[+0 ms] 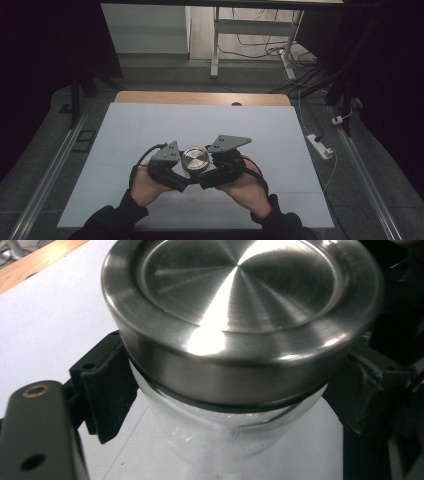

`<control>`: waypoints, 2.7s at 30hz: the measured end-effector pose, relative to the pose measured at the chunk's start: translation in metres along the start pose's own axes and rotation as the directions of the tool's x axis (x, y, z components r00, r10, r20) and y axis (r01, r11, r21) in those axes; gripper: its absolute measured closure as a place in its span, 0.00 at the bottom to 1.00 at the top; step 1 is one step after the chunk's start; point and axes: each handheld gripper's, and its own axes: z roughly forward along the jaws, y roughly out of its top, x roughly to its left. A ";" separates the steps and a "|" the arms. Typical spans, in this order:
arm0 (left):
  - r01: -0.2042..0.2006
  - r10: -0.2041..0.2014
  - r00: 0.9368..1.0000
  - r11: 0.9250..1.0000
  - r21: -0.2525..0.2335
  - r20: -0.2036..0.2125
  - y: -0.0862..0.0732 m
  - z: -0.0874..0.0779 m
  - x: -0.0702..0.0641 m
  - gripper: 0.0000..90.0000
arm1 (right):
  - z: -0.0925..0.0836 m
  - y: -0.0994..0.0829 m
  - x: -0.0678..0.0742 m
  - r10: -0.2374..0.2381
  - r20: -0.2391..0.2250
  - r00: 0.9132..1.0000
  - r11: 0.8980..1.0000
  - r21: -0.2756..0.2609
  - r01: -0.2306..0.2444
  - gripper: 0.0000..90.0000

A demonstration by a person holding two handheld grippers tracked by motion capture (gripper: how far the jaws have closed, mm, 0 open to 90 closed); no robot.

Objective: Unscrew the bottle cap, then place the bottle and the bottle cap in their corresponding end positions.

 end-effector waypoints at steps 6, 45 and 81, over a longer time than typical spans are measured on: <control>-0.034 0.035 0.998 0.999 -0.008 0.052 0.001 -0.003 0.000 0.18 | 0.004 -0.003 -0.003 -0.059 -0.037 0.998 0.998 -0.017 0.058 0.22; -0.119 0.125 0.968 0.992 -0.041 0.217 -0.004 0.005 0.001 0.18 | -0.007 -0.002 -0.015 -0.152 -0.244 0.958 0.988 -0.072 0.139 0.22; -0.014 0.014 1.000 1.000 -0.008 0.016 -0.011 0.011 0.038 0.18 | -0.017 -0.016 -0.013 -0.129 -0.177 0.976 0.988 -0.108 0.111 0.22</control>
